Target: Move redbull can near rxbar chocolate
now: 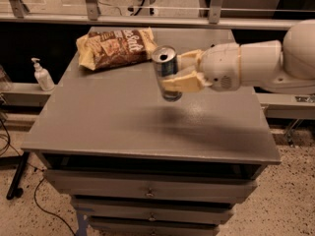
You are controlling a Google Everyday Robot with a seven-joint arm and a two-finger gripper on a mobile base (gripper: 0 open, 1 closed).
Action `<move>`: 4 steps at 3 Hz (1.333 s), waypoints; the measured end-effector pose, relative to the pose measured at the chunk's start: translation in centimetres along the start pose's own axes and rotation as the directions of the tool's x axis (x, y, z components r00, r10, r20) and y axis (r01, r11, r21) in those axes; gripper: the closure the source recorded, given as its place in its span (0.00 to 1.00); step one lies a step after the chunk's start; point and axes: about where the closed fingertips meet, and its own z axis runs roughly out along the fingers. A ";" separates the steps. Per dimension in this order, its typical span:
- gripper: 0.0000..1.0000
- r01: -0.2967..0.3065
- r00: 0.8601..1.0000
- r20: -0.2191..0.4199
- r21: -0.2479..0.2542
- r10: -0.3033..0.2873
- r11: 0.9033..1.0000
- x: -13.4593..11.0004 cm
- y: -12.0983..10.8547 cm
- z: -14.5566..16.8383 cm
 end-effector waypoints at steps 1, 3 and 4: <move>1.00 0.040 0.998 -0.041 0.043 -0.039 0.998 -0.1 -2.0 -3.4; 1.00 0.033 0.998 -0.047 0.092 -0.029 0.995 -0.1 -2.8 -4.9; 1.00 0.033 0.998 -0.055 0.215 -0.022 0.976 0.6 -5.6 -10.3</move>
Offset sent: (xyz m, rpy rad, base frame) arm 0.0083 -0.0364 0.0132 -0.0503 -0.0390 -0.0341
